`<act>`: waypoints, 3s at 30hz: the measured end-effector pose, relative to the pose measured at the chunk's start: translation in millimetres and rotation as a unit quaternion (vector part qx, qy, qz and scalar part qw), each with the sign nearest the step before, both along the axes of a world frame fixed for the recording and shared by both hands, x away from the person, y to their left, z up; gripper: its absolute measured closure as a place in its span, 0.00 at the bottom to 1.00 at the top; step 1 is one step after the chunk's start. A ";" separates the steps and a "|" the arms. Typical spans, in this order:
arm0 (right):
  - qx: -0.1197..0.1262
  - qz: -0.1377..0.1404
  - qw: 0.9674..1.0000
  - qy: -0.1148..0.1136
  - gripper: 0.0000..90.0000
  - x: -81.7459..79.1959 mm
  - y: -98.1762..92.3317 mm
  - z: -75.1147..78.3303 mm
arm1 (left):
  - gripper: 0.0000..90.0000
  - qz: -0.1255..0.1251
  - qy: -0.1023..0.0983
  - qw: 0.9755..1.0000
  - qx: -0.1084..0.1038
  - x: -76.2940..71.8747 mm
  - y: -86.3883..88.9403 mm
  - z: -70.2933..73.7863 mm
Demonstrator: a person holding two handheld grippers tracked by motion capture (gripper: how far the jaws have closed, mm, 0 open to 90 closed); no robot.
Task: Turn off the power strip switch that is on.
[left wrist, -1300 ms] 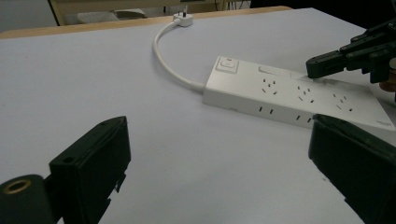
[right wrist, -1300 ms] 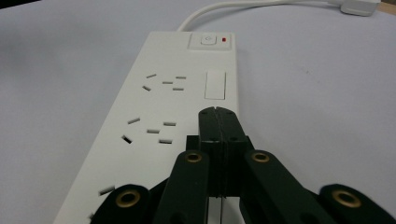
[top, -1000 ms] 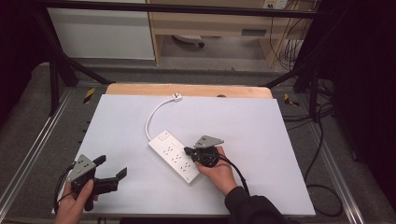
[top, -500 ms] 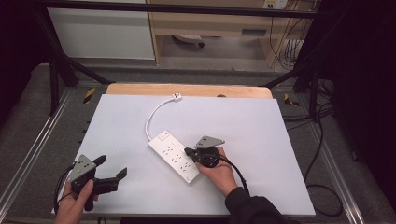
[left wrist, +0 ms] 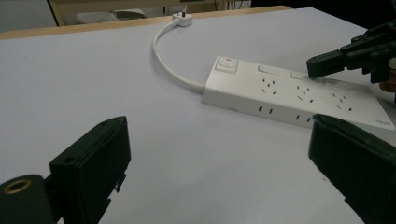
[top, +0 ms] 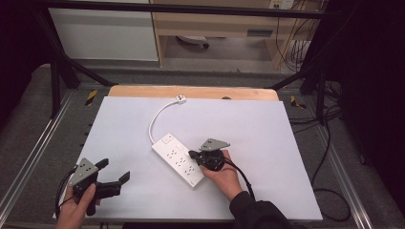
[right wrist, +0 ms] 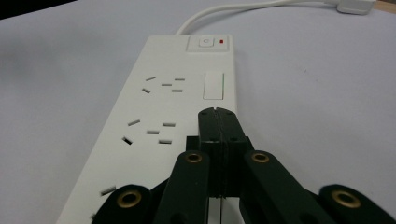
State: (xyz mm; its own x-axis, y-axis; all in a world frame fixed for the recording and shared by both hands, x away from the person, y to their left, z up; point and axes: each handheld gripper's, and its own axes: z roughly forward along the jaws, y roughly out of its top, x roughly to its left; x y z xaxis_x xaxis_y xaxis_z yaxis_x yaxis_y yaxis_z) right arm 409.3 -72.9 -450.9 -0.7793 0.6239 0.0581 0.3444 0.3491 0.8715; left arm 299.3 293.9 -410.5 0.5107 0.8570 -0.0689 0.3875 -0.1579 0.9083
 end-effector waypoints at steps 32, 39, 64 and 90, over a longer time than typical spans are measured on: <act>0.030 -0.021 0.999 -0.017 0.88 0.2 -18.7 20.7 | 0.06 0.001 0.002 1.000 -0.001 0.5 -0.3 -1.0; 0.051 -0.044 0.998 -0.009 0.53 1.1 -26.8 29.5 | 0.06 0.005 0.004 1.000 0.001 1.1 0.1 -1.6; 0.057 -0.108 0.992 -0.012 0.05 -3.1 -58.9 54.4 | 0.06 0.008 0.006 1.000 -0.004 1.4 -0.2 -2.1; 0.063 -0.149 0.985 -0.054 0.06 -23.0 -121.2 73.0 | 0.06 0.005 0.004 1.000 -0.006 1.1 -0.1 -1.4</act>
